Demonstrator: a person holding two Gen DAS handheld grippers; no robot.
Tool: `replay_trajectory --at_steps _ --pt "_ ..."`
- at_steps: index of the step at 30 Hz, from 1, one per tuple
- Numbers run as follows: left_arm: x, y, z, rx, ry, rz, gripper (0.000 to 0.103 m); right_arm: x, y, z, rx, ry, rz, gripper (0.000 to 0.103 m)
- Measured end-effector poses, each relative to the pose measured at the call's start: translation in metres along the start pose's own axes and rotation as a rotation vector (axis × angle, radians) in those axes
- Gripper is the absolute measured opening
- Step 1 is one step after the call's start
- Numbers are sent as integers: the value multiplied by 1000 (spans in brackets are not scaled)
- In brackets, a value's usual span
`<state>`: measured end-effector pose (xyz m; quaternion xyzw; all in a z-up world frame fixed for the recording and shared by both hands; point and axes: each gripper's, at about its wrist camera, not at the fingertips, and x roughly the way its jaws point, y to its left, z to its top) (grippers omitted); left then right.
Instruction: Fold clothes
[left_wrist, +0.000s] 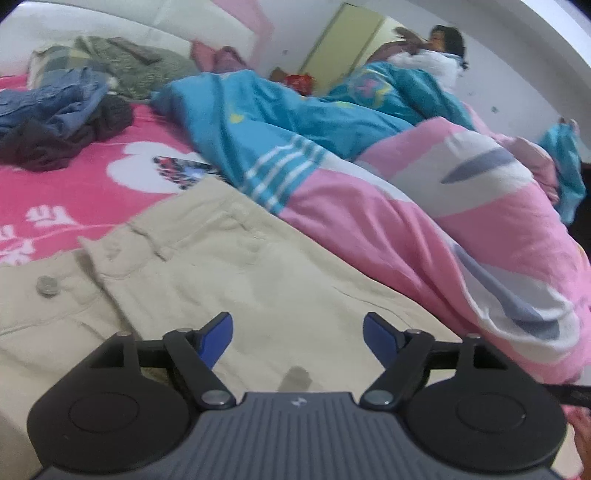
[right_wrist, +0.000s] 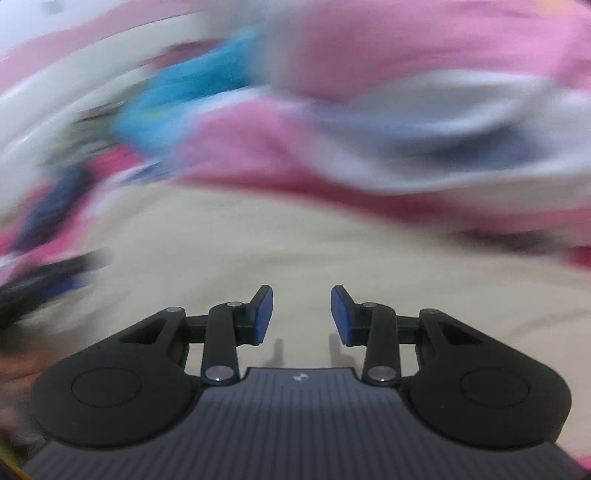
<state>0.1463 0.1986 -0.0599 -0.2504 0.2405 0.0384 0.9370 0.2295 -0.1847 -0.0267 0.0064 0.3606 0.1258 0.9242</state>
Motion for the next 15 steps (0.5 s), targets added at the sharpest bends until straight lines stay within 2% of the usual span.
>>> replay_trajectory --at_steps 2,3,5,7,12,15 --pt "4 -4 -3 19 22 -11 81 15 -44 -16 35 63 -103 34" --pt "5 -5 -5 31 31 -7 81 18 -62 -31 65 116 -121 33" --pt "9 -7 -7 46 43 5 81 -4 -80 -57 85 103 -65 33" --pt "12 -5 -7 27 51 11 81 -33 -88 -74 53 119 -58 33" --pt "17 -4 -9 26 66 15 82 -77 -113 -77 50 97 -94 35" --pt "17 -7 -11 45 64 20 82 -71 -131 -56 94 -15 -114 35"
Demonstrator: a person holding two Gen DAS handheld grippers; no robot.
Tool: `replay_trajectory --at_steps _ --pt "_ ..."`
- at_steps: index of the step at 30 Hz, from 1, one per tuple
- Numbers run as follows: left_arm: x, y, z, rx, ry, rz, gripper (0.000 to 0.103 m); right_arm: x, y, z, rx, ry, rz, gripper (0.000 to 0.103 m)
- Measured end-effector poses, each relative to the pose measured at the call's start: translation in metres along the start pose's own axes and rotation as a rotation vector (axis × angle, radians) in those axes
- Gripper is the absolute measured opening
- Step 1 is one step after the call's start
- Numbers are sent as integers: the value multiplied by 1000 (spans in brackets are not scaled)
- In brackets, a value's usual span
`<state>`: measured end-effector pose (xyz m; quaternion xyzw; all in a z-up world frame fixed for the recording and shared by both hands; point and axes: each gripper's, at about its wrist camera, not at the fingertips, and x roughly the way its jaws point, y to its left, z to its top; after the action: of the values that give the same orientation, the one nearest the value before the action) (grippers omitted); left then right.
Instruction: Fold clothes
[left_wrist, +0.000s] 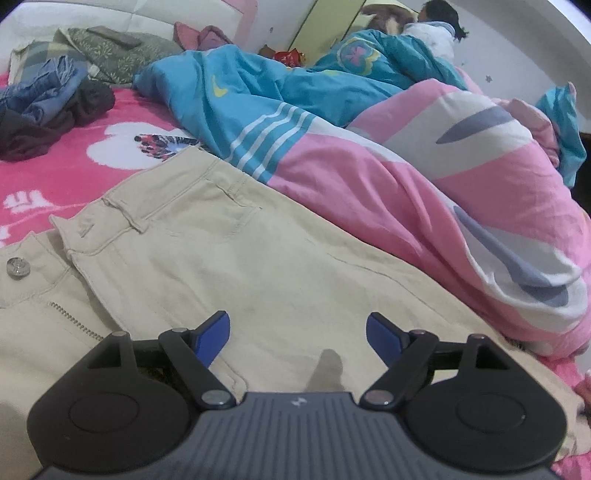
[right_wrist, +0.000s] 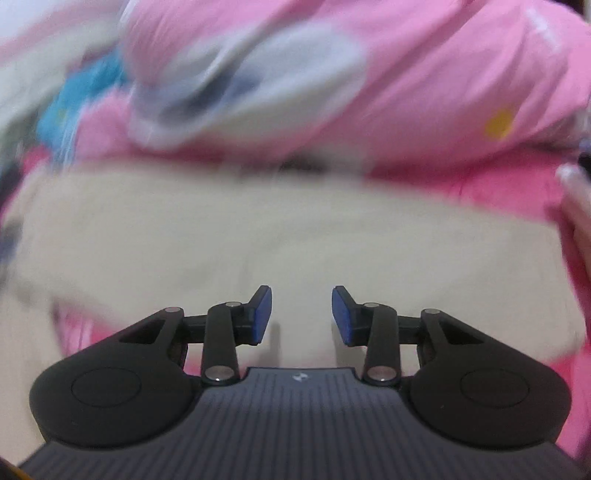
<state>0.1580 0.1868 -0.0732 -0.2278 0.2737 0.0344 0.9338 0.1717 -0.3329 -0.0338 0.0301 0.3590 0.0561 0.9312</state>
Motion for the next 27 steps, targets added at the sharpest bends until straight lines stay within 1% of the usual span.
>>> replay_trajectory --at_steps 2,3,4,6,8,12,13,14,15,16,17,19,21,22,23,24,25,26,27 --pt "-1 1 0 -6 -1 -7 83 27 -1 13 -14 -49 -20 35" --pt "-2 3 0 -13 -2 -12 83 45 -1 16 -24 -51 -31 35" --pt "-2 4 0 -19 -2 -16 83 62 -3 17 -36 -29 -39 35" --pt "-2 5 0 -29 -2 -23 83 74 -10 1 -102 40 -54 35" --pt "-1 5 0 -32 -1 -23 83 61 -23 -16 -128 67 -44 36" --pt "1 3 0 -29 -1 -15 84 3 -67 -51 -33 158 -8 36" --pt "1 3 0 -27 -1 -14 84 -8 -77 -55 -24 181 -18 40" --pt "1 3 0 -26 -1 -15 84 -16 -83 -55 -18 208 -57 43" --pt "0 4 1 -26 -1 -17 84 -22 -87 -52 -21 217 -111 43" --pt "0 4 1 -28 0 -20 84 -25 -90 -48 -29 202 -157 43" --pt "0 5 1 -31 0 -23 84 -27 -92 -43 -23 170 -174 43" --pt "-1 6 1 -36 0 -26 84 -23 -94 -33 29 73 -127 43" --pt "-1 6 0 -33 -1 -27 84 -7 -89 -27 22 20 -130 43" --pt "-1 6 0 -34 -1 -28 84 2 -87 -29 -8 30 -141 44" --pt "-2 7 0 -37 -1 -32 84 10 -87 -34 -37 58 -152 44" --pt "-2 9 1 -42 0 -35 84 15 -92 -45 -39 90 -163 44" --pt "-3 10 1 -53 -1 -40 84 11 -101 -58 -8 81 -151 45" --pt "-3 12 2 -67 -1 -44 84 -1 -111 -69 54 47 -122 45" --pt "-2 14 2 -80 -2 -47 84 -14 -121 -79 120 38 -109 45"
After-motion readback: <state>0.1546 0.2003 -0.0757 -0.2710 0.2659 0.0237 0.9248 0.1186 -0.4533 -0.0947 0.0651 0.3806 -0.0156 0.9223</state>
